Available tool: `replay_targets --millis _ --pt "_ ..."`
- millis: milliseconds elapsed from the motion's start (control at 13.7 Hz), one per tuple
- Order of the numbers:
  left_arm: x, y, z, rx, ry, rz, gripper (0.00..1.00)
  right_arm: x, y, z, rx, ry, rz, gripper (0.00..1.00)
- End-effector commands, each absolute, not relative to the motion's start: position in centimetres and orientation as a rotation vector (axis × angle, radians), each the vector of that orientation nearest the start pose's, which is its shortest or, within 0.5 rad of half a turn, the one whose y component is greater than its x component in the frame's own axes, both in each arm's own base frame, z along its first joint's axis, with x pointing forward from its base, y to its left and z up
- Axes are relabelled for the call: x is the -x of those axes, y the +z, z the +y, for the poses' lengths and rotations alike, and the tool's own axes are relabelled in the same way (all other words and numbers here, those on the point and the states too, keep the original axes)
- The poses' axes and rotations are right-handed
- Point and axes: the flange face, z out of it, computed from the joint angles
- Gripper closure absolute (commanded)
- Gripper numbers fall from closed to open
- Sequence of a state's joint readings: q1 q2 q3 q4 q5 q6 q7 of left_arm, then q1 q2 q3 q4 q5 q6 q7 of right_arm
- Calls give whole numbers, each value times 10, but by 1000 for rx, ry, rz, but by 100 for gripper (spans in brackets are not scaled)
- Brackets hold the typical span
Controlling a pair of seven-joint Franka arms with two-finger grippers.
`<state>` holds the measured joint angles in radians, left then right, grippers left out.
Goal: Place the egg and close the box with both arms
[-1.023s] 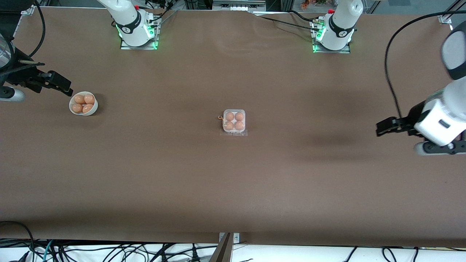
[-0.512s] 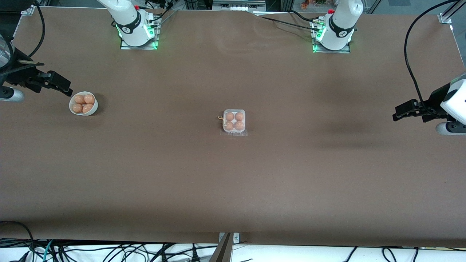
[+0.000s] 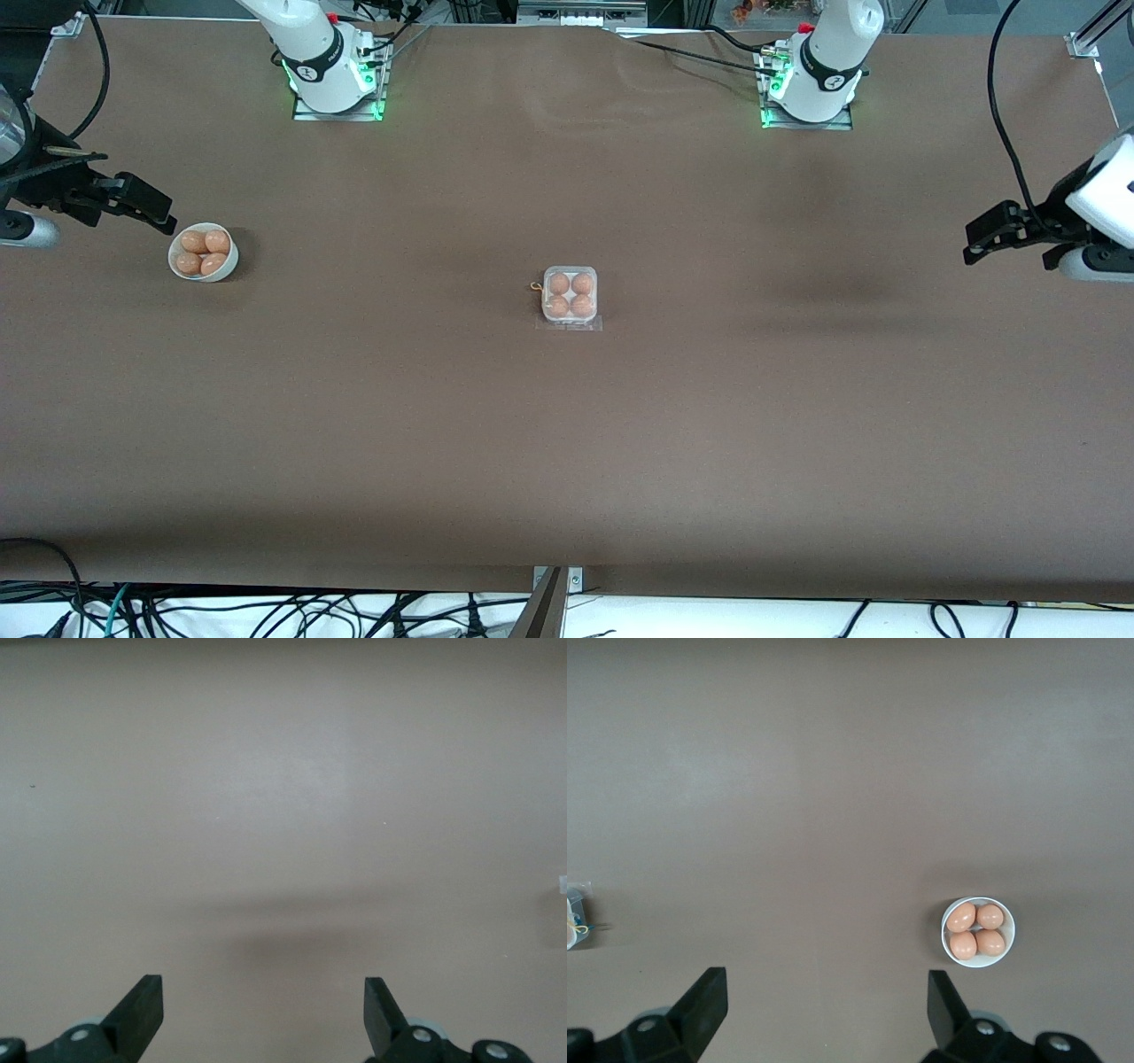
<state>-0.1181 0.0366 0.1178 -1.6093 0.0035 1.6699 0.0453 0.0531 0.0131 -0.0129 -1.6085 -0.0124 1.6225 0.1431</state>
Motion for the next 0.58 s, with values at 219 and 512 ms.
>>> replay_targets --millis 219,512 --pt "-557 596 -9 3120 7 60 0 -561 608 20 3135 -12 145 0" --pt "-554 602 -7 3121 -7 64 0 -561 607 20 3135 -12 145 0"
